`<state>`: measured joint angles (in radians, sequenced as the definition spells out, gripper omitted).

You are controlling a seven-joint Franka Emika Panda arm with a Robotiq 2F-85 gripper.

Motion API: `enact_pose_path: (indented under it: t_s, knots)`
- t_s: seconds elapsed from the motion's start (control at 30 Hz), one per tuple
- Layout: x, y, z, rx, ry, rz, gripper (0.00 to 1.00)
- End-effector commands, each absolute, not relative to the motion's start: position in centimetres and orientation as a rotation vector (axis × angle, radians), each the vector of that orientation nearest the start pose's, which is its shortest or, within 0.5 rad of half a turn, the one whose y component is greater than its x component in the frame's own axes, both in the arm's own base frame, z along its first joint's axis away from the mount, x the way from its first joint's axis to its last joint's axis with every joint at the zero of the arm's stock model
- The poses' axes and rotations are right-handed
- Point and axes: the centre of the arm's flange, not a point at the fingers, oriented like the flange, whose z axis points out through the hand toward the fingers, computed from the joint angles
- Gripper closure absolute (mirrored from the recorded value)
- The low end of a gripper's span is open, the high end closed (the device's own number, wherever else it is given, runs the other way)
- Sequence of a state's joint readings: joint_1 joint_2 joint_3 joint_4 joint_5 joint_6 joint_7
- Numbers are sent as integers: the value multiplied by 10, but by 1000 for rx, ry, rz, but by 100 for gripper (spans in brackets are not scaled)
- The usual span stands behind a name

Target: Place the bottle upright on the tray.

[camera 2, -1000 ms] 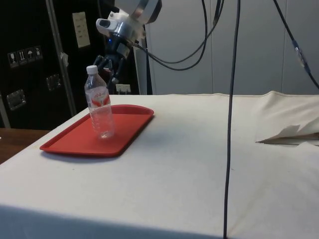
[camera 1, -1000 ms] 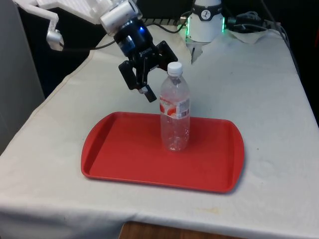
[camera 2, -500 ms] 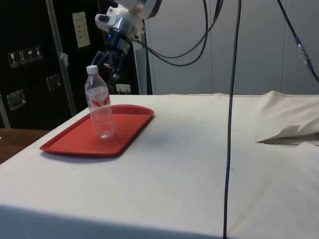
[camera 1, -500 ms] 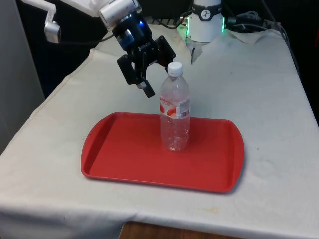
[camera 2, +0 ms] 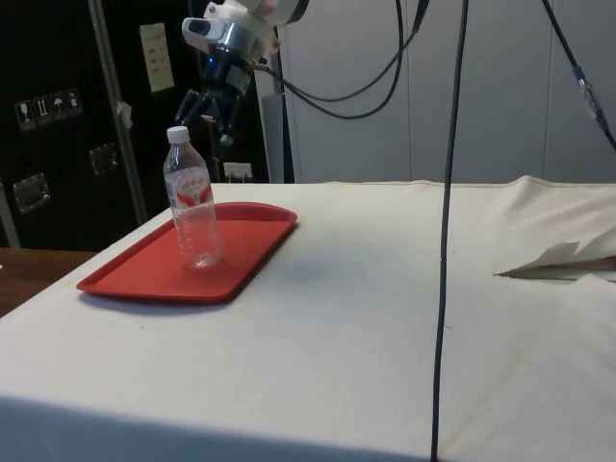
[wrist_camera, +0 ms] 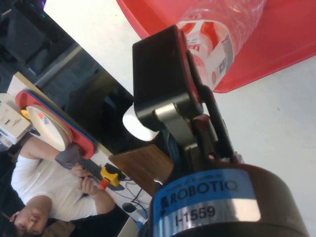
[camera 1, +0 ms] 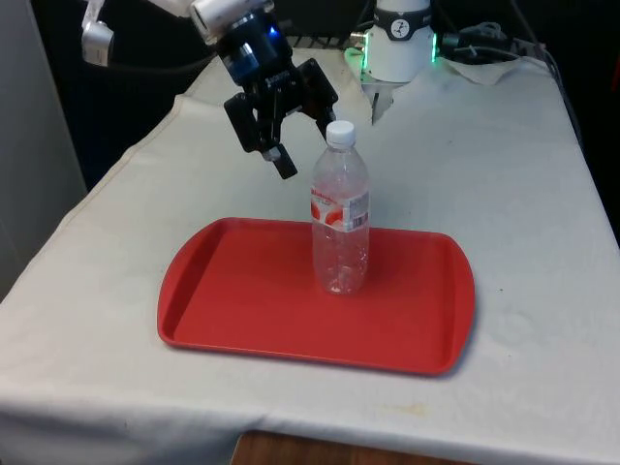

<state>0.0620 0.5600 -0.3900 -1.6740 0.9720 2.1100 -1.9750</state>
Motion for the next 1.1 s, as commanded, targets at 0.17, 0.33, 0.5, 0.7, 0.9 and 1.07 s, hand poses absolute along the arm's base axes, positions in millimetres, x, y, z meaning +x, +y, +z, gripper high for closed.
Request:
enact_pose_path:
  t_s: [0.17, 0.33, 0.5, 0.7, 0.9, 1.07]
  knots:
    - [662, -151, 308, -2330, -1532, -722, 0]
    - [662, -152, 313, -2334, -1550, -710, 0]
    - [662, -152, 316, -2323, -1565, -711, 0]
    - [662, -152, 324, -2340, -1597, -676, 0]
    - [661, -152, 329, -2343, -1622, -658, 0]
    - [661, -151, 335, -2345, -1650, -638, 0]
